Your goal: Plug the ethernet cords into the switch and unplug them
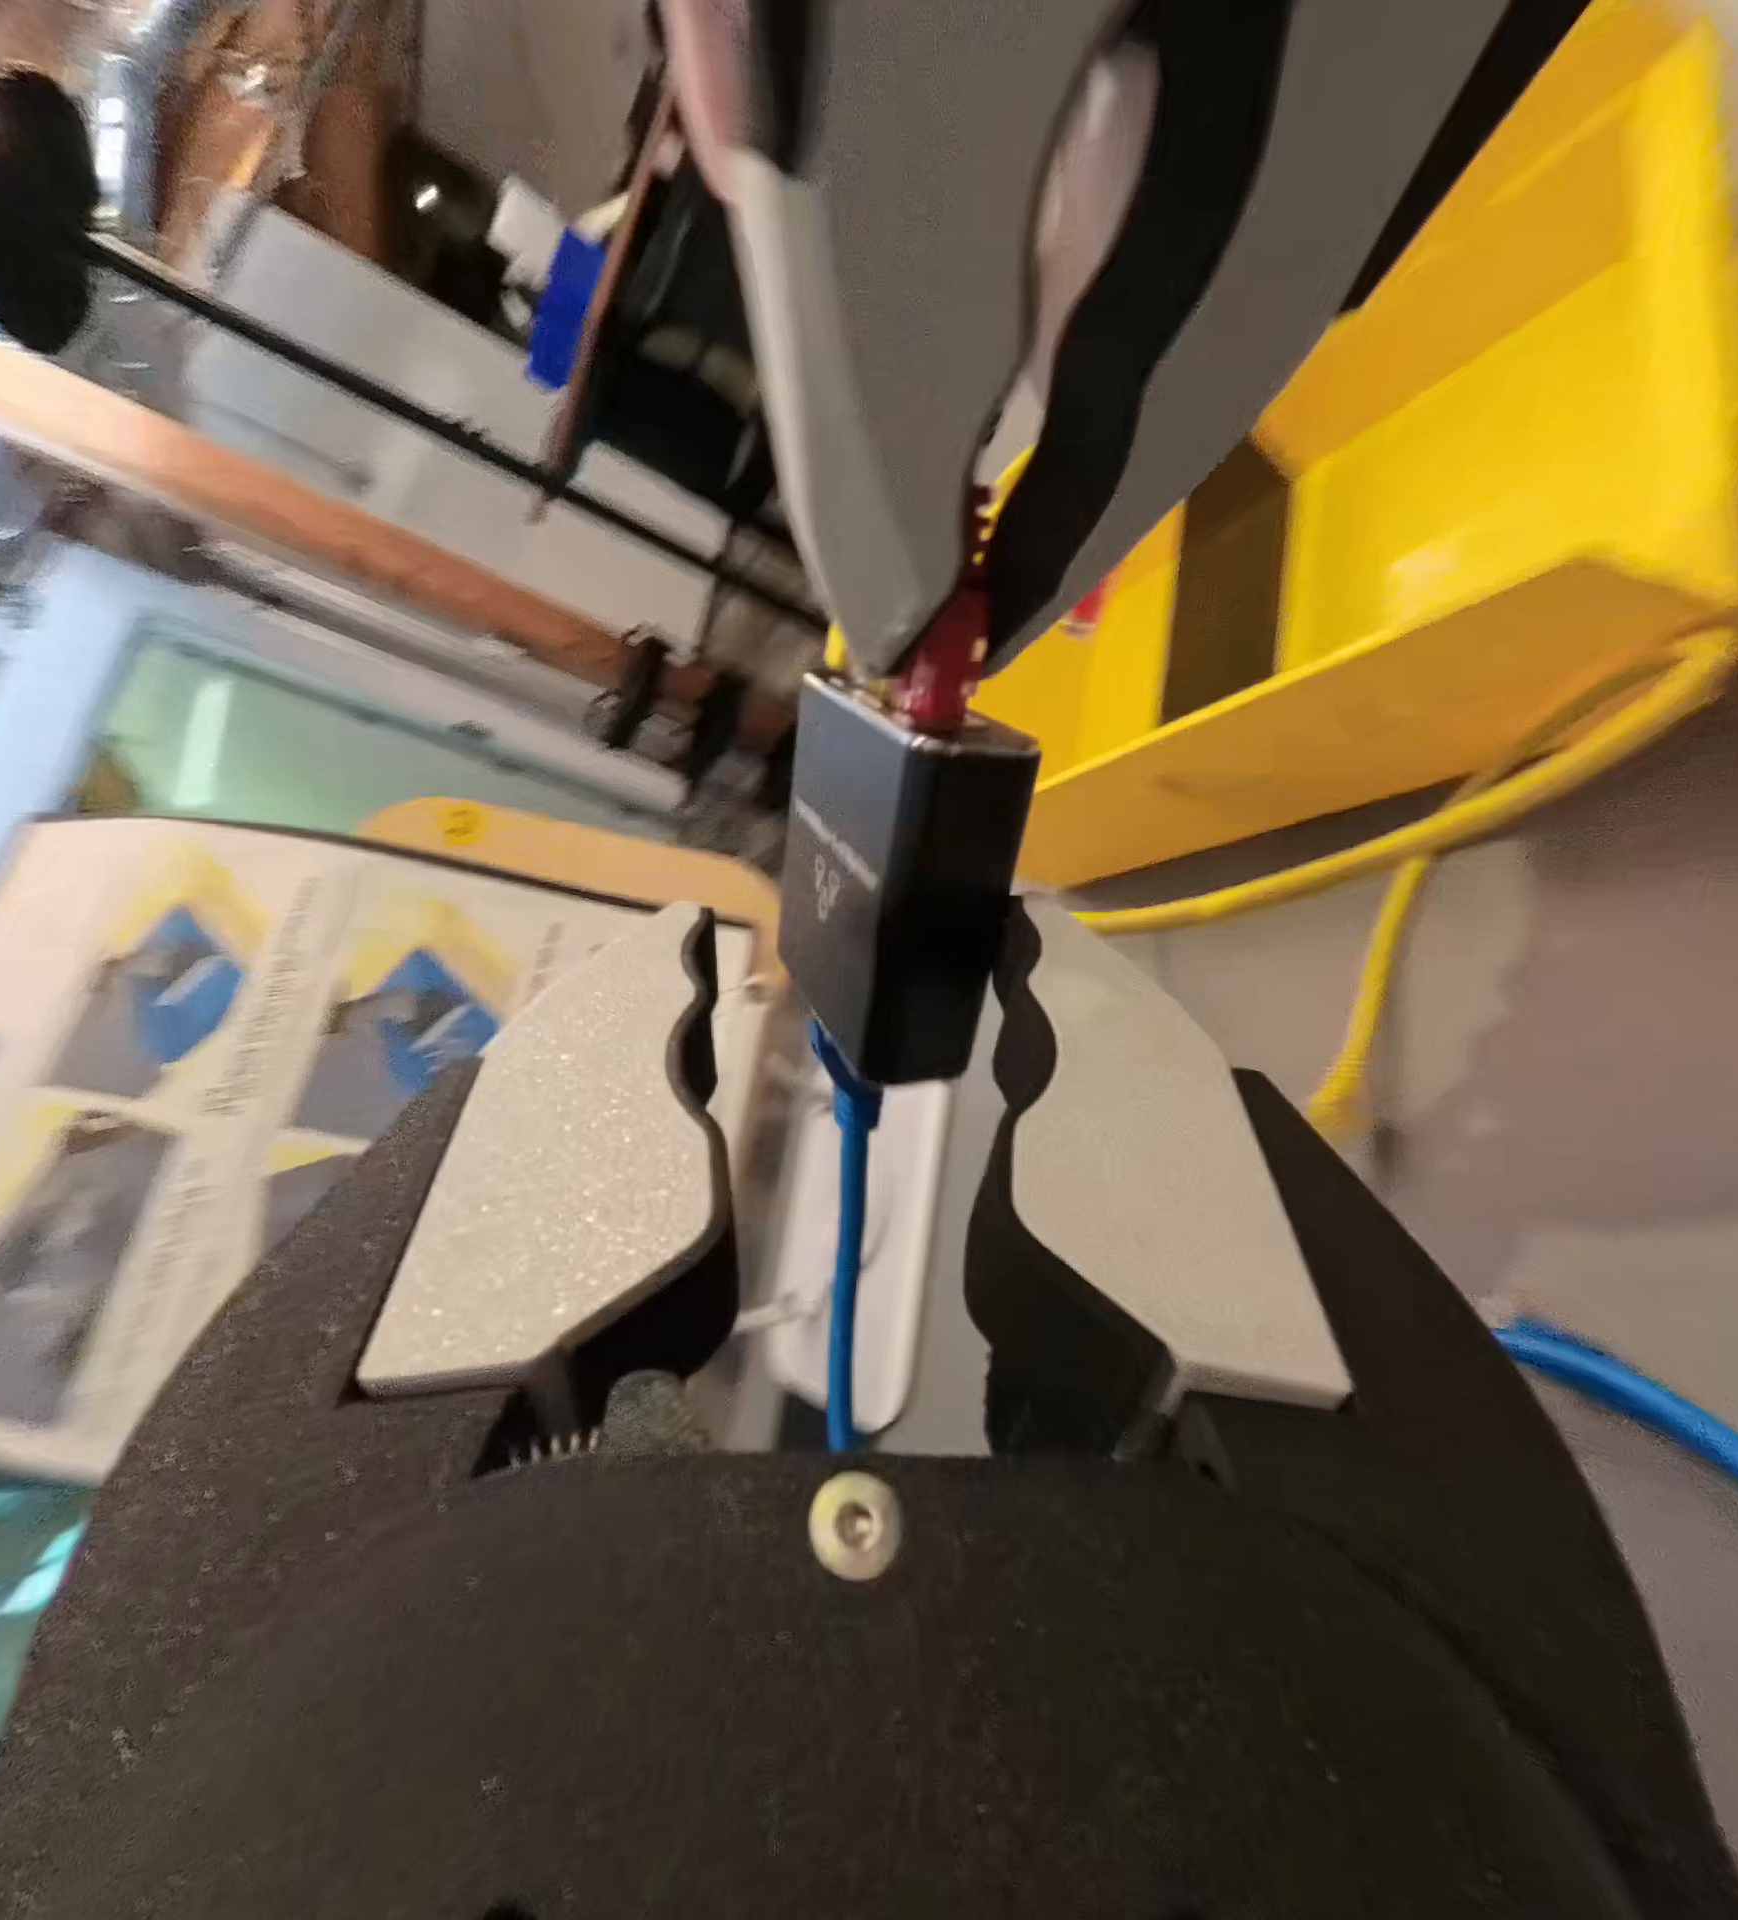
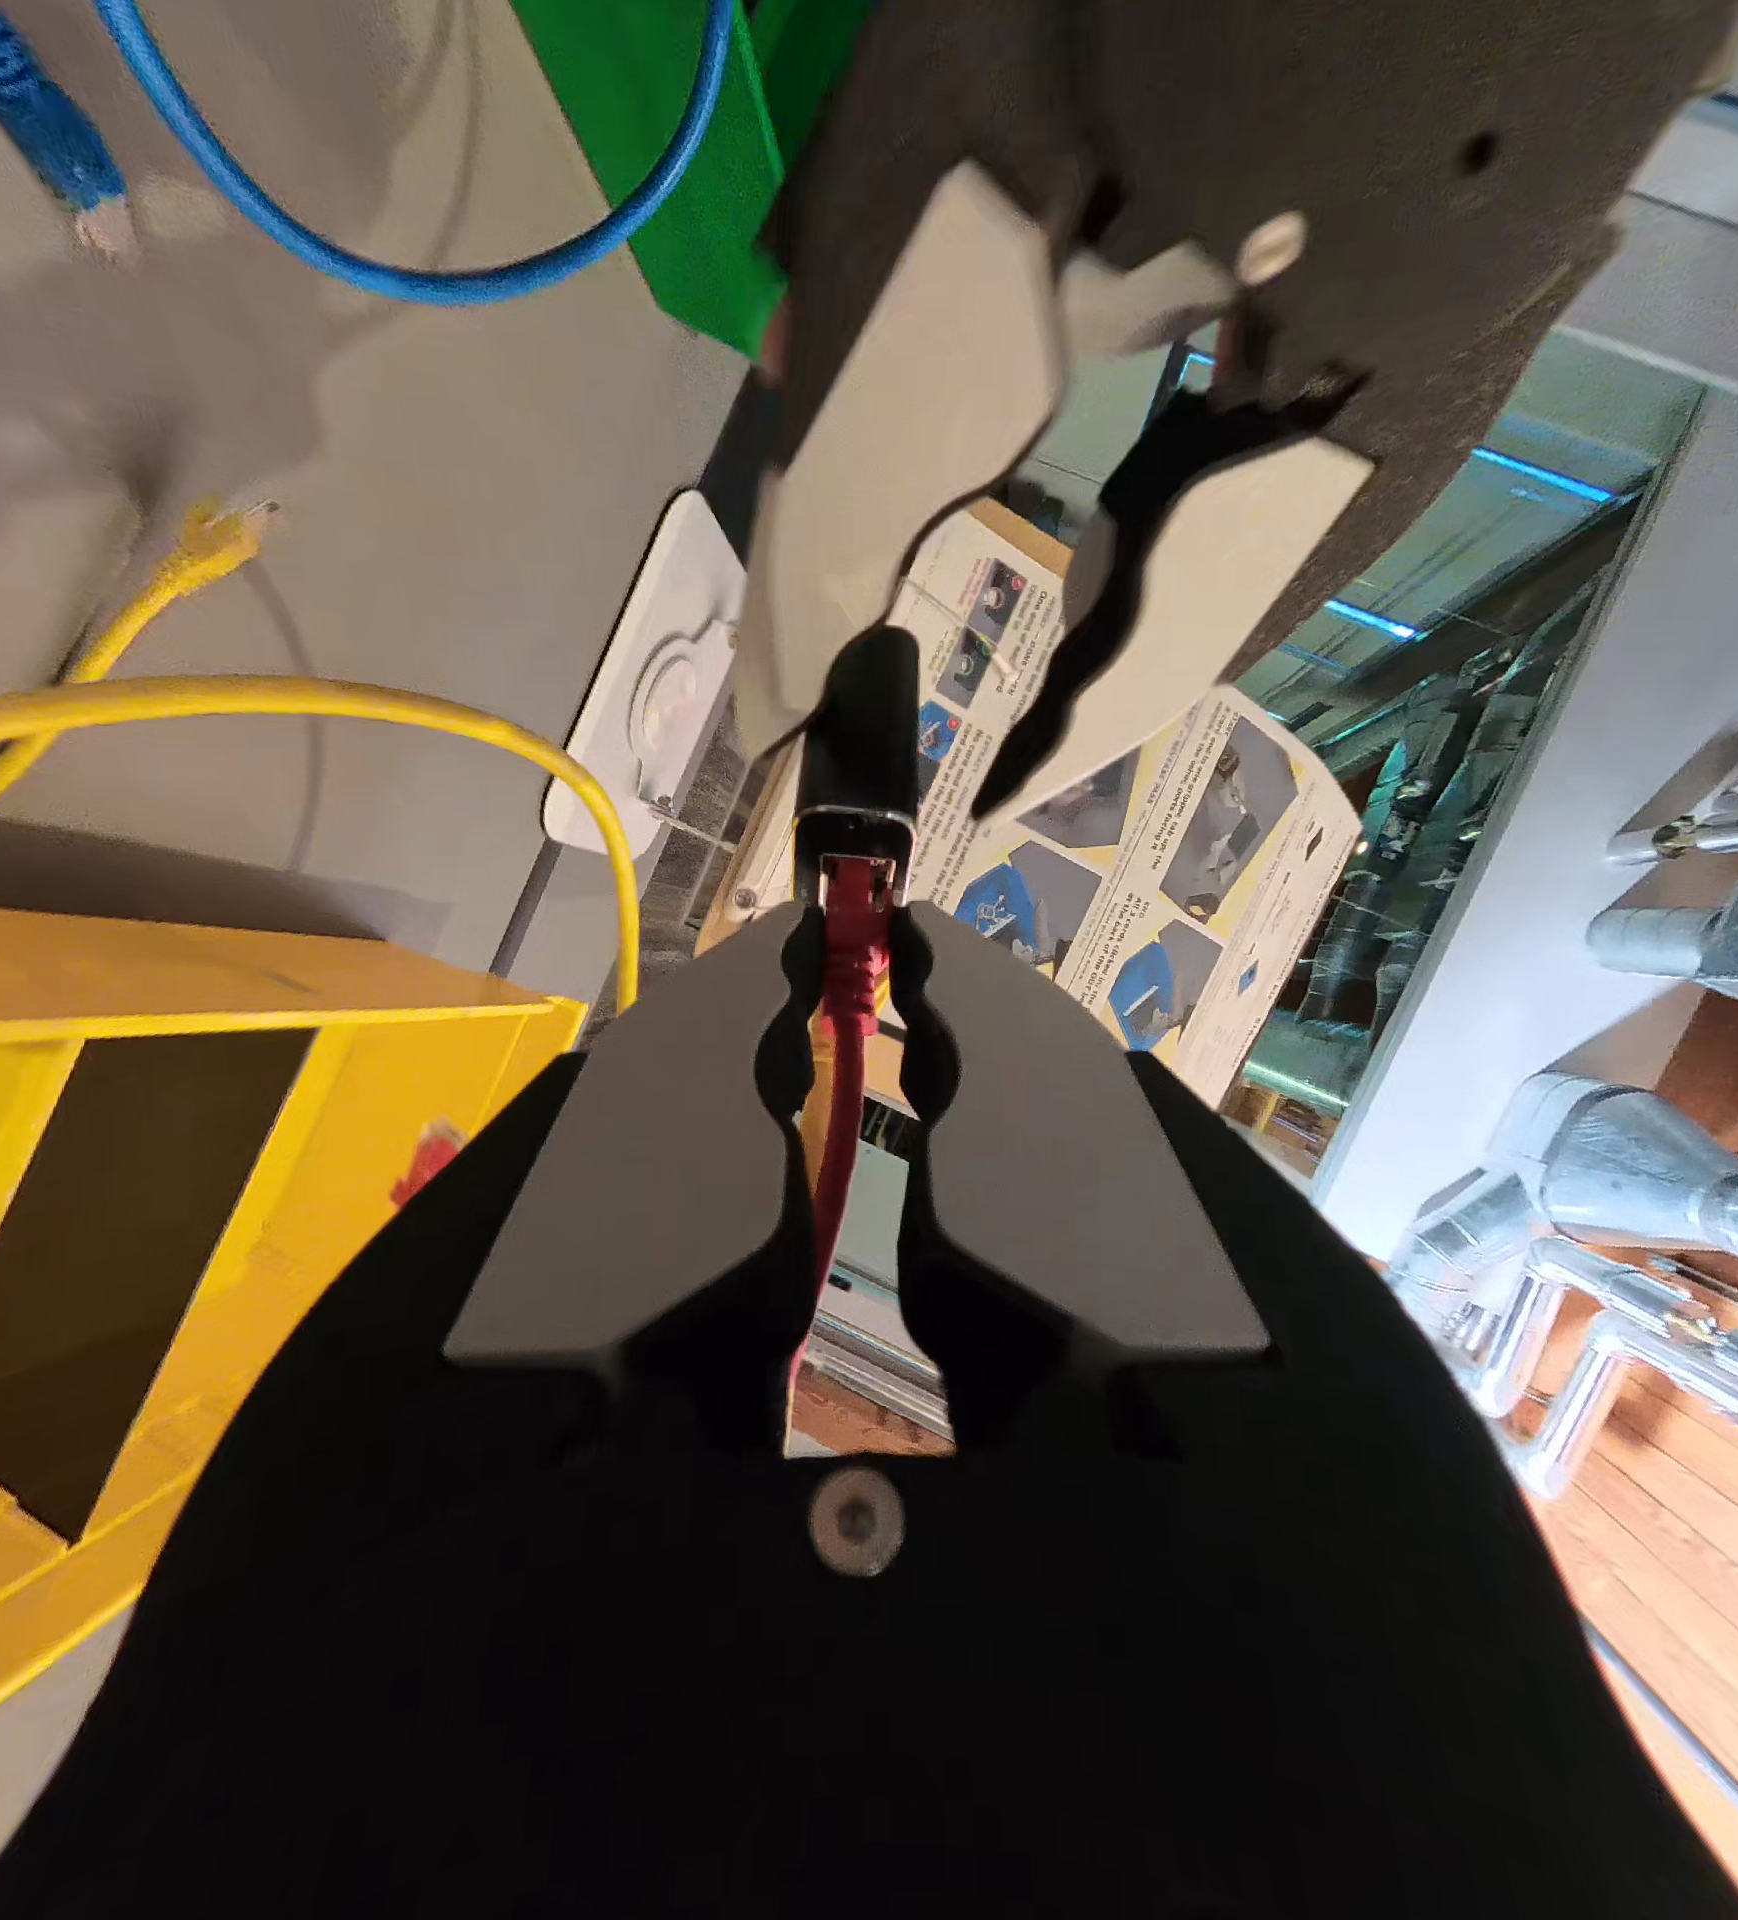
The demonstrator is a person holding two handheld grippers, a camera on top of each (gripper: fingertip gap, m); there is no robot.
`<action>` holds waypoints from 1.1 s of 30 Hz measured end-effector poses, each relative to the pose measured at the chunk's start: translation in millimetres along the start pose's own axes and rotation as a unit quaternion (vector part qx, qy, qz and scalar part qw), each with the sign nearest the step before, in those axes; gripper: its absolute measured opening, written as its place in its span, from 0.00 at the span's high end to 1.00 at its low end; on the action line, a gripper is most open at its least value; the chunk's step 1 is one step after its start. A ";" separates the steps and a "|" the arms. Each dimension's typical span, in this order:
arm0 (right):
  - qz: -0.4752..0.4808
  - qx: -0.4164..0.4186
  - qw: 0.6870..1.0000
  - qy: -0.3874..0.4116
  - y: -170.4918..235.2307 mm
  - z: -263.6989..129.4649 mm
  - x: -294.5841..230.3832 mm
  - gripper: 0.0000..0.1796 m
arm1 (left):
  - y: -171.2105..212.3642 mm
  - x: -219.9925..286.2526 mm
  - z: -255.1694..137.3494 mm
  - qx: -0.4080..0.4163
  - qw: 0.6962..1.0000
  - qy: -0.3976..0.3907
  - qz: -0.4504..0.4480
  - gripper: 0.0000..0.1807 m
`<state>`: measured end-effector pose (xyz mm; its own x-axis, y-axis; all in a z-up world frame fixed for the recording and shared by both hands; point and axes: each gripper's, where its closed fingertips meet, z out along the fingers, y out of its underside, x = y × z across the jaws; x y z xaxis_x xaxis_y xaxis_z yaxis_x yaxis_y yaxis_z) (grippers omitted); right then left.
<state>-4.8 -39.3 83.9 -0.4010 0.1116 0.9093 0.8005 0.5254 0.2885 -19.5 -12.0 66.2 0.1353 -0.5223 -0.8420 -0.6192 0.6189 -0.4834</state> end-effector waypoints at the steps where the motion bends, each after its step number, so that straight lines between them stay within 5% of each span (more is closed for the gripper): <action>1: -0.009 0.002 1.000 0.004 0.4 -1.3 -2.3 0.93 | -2.9 2.8 -5.7 0.032 0.998 0.033 -0.033 0.72; 5: -0.040 0.024 0.999 0.023 -6.7 -9.5 -7.0 0.93 | -8.9 5.5 -17.1 0.123 0.972 0.124 -0.159 0.61; 8: -0.066 0.054 0.996 0.035 -20.4 -16.5 -11.4 0.93 | -22.9 18.4 -20.5 0.168 0.956 0.171 -0.168 0.55; 16: -0.183 0.102 0.976 0.051 -45.1 -24.7 -27.2 0.93 | -19.1 70.7 -9.5 0.102 0.944 0.287 -0.124 0.58; 33: -0.124 0.084 0.984 -0.095 -11.7 -2.3 -50.1 0.93 | 3.3 68.4 28.8 -0.010 0.950 0.266 -0.164 0.64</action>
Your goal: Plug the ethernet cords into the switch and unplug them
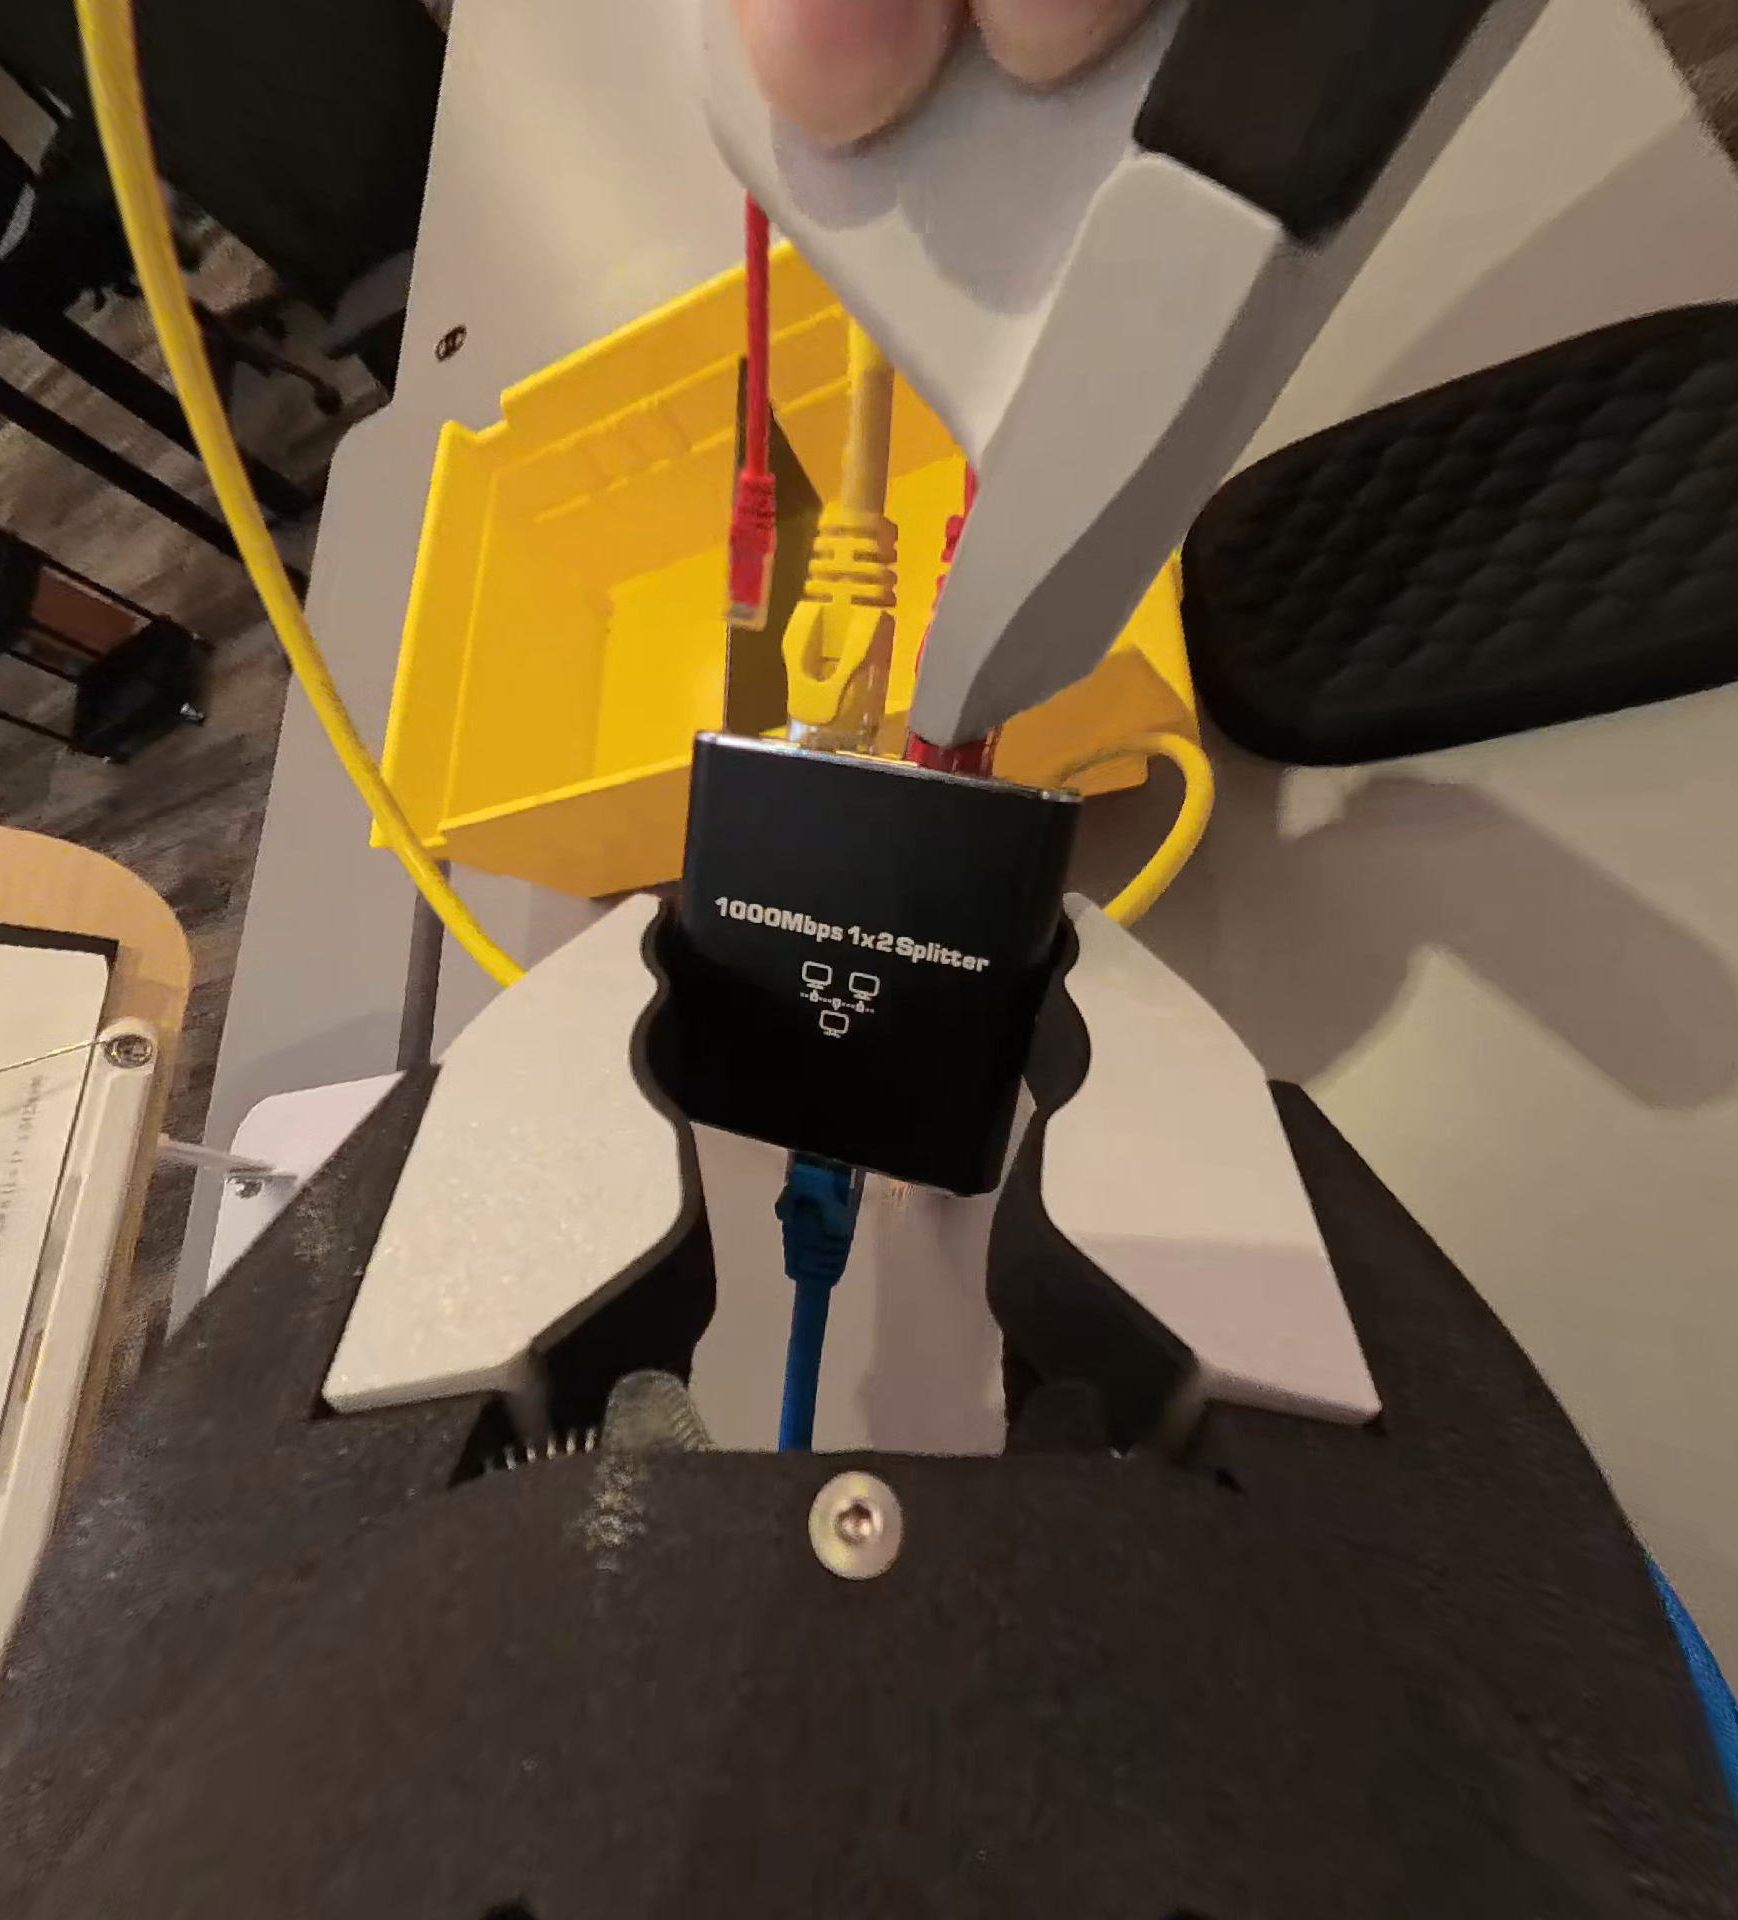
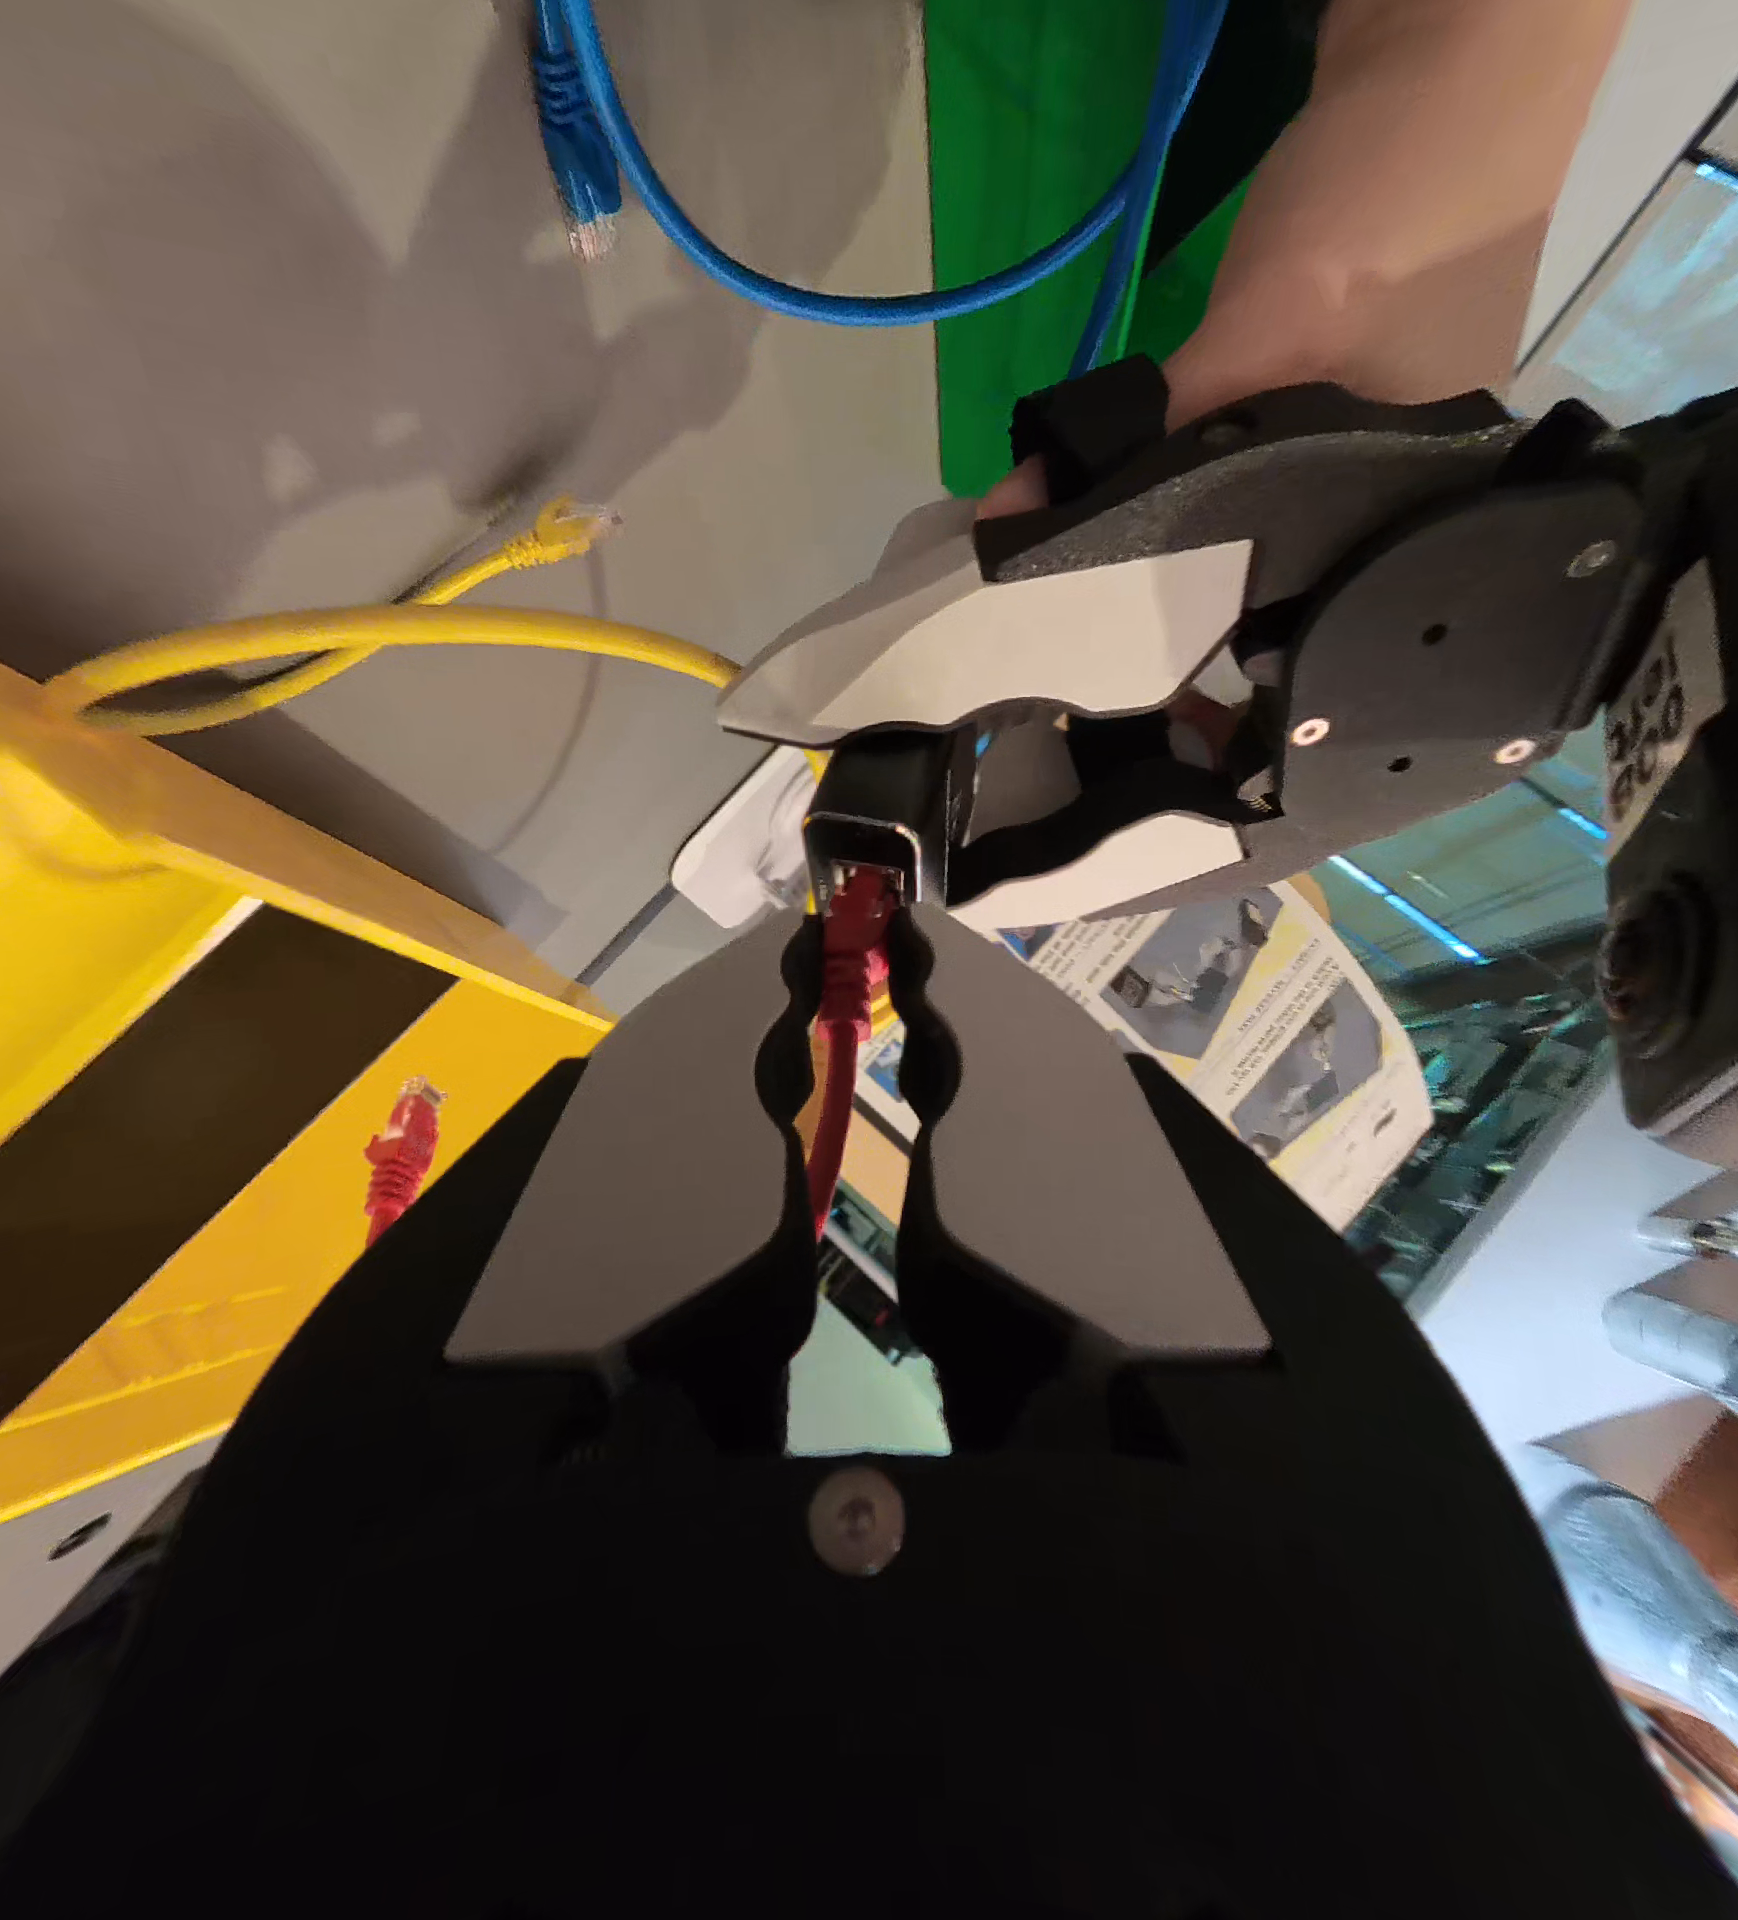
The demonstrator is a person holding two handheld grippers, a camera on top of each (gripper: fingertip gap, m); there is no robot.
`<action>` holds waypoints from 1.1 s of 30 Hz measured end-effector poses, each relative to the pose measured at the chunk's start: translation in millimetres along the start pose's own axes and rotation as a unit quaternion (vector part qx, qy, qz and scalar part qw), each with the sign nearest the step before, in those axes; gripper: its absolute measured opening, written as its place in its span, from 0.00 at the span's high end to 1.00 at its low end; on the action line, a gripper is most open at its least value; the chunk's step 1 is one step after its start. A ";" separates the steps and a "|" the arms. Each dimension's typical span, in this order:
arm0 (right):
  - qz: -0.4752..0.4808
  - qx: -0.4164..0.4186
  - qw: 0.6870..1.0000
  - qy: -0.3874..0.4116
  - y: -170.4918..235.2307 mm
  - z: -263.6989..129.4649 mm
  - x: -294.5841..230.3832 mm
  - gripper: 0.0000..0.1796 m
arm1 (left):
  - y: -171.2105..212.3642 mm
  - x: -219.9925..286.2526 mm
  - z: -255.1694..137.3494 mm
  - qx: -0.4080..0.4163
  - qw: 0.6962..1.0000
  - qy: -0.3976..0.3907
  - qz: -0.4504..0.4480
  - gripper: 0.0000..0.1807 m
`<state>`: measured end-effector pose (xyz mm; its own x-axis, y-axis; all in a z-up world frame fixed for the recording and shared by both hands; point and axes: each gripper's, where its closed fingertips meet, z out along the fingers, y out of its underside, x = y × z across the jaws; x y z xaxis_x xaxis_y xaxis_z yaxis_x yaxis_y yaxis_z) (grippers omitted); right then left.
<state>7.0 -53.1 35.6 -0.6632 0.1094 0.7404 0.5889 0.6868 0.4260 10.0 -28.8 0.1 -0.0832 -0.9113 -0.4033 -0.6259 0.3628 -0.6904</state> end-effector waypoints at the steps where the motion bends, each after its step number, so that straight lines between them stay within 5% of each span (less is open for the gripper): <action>1: 0.004 0.003 1.000 -0.006 -0.9 1.5 0.5 0.93 | 2.0 -0.1 -0.7 -0.002 1.000 0.002 0.002 0.64; 22: 0.044 0.045 0.993 -0.097 -27.2 -4.6 4.8 0.92 | 9.5 20.4 -16.0 -0.022 0.997 0.059 0.041 0.64; 33: 0.062 0.041 0.996 -0.055 -28.1 -16.2 8.7 0.92 | -2.4 26.6 -22.6 0.010 0.996 0.081 0.033 0.64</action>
<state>-7.8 -83.1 38.6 -0.6369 0.2716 0.7216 0.6330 0.7185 0.2883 -8.2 -58.3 4.7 -0.2495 -0.9040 -0.3471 -0.5992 0.4257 -0.6780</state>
